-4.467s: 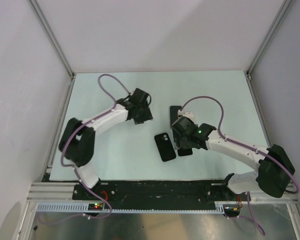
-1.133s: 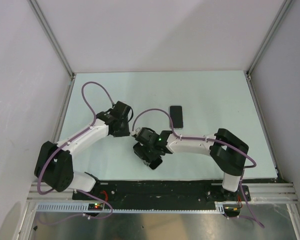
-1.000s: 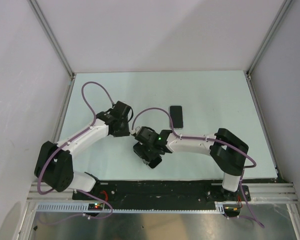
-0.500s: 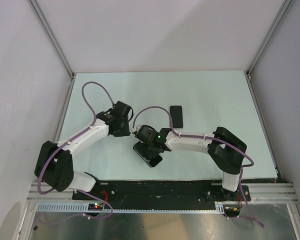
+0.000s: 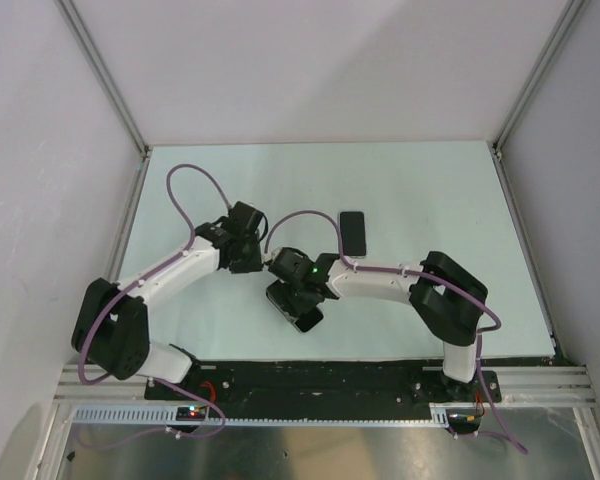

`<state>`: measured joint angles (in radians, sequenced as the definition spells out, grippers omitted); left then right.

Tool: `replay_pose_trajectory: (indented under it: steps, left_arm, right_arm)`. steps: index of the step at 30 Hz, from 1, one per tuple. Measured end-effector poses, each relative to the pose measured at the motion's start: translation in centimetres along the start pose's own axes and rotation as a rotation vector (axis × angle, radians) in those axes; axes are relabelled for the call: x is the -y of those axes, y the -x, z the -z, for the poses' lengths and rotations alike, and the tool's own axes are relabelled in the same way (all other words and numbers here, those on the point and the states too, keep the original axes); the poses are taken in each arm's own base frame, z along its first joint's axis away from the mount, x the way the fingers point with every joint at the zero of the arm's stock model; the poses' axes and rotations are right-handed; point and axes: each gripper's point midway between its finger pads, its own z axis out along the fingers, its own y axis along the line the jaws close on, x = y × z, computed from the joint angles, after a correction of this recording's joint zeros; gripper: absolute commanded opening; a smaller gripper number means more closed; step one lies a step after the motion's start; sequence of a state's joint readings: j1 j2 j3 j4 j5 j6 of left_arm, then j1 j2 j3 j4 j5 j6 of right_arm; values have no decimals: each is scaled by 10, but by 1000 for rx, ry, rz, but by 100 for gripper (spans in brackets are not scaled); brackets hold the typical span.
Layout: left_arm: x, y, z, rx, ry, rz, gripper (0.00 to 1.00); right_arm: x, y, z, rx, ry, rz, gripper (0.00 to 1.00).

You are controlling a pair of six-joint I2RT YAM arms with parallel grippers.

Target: Put the phone into the phone case

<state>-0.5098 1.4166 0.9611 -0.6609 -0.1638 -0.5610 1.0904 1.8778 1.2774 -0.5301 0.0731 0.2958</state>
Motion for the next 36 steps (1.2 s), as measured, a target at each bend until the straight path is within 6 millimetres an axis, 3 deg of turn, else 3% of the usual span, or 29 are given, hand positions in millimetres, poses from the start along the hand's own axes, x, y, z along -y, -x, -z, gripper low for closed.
replay_pose_trajectory:
  steps: [8,17,27,36]
  left_arm:
    - [7,-4,-3,-12,-19,-1,34]
    - [11,-12,-7,-34,-34,-6,34]
    - [13,-25,-12,-66,-57,-12,35]
    - [13,-33,-14,-70,-77,9,35]
  right_arm:
    - [2,4,-2,3,-4,-19,41]
    - [4,8,-2,10,-12,-39,60]
    - [8,11,-2,21,-24,-49,90]
    - [10,16,-2,37,-24,-49,95]
